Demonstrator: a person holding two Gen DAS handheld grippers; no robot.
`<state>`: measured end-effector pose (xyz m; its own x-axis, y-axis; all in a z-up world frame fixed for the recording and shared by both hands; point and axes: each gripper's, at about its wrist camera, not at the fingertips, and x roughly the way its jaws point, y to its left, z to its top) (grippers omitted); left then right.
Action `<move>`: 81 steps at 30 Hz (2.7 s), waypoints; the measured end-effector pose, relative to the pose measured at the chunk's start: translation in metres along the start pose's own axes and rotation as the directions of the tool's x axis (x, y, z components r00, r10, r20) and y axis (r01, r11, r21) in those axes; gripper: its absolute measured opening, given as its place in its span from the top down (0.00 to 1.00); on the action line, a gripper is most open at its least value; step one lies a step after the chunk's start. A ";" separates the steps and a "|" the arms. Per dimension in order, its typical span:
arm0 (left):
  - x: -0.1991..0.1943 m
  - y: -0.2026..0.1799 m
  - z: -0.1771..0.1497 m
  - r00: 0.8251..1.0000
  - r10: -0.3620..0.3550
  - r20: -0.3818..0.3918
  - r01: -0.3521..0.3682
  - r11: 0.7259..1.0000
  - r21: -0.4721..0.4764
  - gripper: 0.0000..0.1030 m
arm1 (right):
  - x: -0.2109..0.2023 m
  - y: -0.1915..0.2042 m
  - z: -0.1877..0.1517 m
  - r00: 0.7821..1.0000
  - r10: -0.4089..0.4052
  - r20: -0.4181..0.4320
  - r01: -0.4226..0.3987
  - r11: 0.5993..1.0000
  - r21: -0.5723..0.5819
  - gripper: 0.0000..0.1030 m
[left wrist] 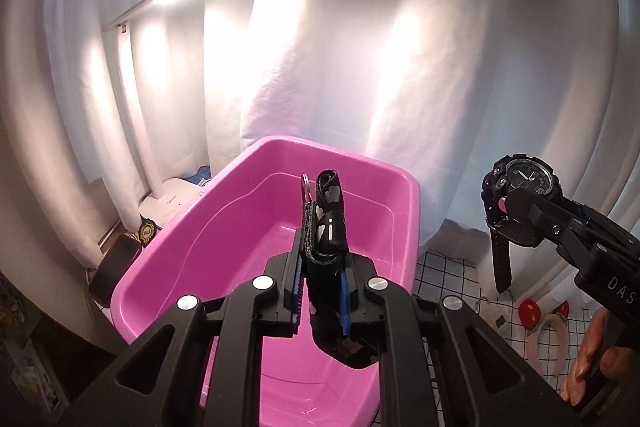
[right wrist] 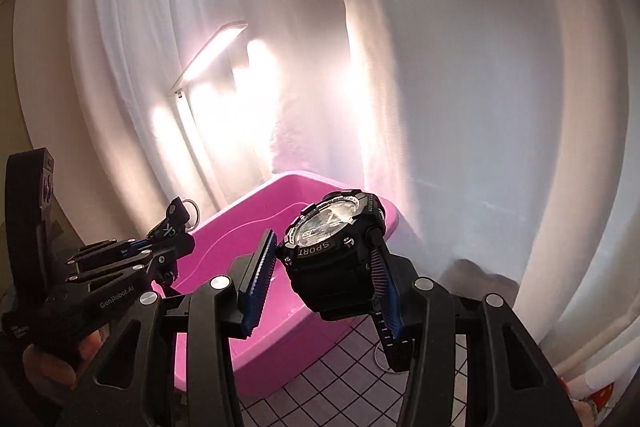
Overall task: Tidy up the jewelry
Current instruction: 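Lift both held items and carry them over the pink tub, then open the left tool to drop the lanyard while the right tool drops the watch, then withdraw both open tools from the tub back over the table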
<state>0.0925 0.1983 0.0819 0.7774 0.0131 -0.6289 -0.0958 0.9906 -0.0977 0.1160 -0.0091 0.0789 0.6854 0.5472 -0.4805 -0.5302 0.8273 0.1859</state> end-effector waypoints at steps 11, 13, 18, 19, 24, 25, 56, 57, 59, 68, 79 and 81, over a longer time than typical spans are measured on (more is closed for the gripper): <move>0.087 0.058 -0.012 0.968 0.042 -0.246 -0.071 0.991 -0.111 0.86 | 0.128 0.039 0.030 0.971 0.113 -0.212 -0.116 0.993 -0.001 0.56; 0.101 0.062 -0.014 0.956 0.040 -0.292 -0.075 0.991 -0.111 0.86 | 0.151 0.039 0.029 0.958 0.113 -0.265 -0.111 0.994 0.020 0.56; 0.125 0.070 -0.018 0.923 0.057 -0.380 -0.102 0.990 -0.100 0.86 | 0.191 0.030 0.015 0.911 0.104 -0.398 -0.081 0.994 0.075 0.56; 0.130 0.072 -0.019 0.914 0.058 -0.401 -0.107 0.989 -0.100 0.86 | 0.200 0.029 0.014 0.902 0.101 -0.421 -0.072 0.994 0.084 0.56; 0.150 0.079 -0.027 0.859 0.049 -0.509 -0.126 0.985 -0.116 0.86 | 0.232 0.025 0.006 0.830 0.073 -0.553 -0.018 0.994 0.104 0.56; 0.153 0.080 -0.029 0.849 0.046 -0.526 -0.127 0.985 -0.120 0.86 | 0.239 0.025 0.004 0.814 0.065 -0.577 -0.005 0.994 0.105 0.56; 0.153 0.088 -0.029 0.818 0.087 -0.569 -0.182 0.977 -0.111 0.27 | 0.256 0.019 0.001 0.742 -0.017 -0.670 0.110 0.989 0.096 0.39; 0.152 0.089 -0.029 0.819 0.088 -0.567 -0.182 0.977 -0.112 0.27 | 0.256 0.019 0.001 0.743 -0.017 -0.669 0.110 0.989 0.096 0.39; 0.149 0.089 -0.029 0.822 0.087 -0.563 -0.181 0.977 -0.114 0.26 | 0.255 0.019 0.002 0.745 -0.015 -0.667 0.106 0.990 0.097 0.39; 0.136 0.088 -0.029 0.839 0.085 -0.538 -0.178 0.976 -0.122 0.22 | 0.246 0.018 0.008 0.759 -0.011 -0.652 0.102 0.990 0.101 0.38; 0.104 0.082 -0.024 0.872 0.094 -0.480 -0.159 0.983 -0.096 0.16 | 0.221 0.024 0.020 0.801 -0.063 -0.595 0.129 0.989 0.070 0.30; 0.095 0.081 -0.023 0.882 0.095 -0.462 -0.152 0.984 -0.089 0.14 | 0.212 0.023 0.021 0.816 -0.065 -0.574 0.134 0.988 0.078 0.30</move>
<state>0.1443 0.2767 -0.0036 0.3896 0.0423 -0.9200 -0.2680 0.9609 -0.0693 0.2598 0.1286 -0.0003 0.3074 0.3192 -0.8964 -0.3929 0.9006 0.1859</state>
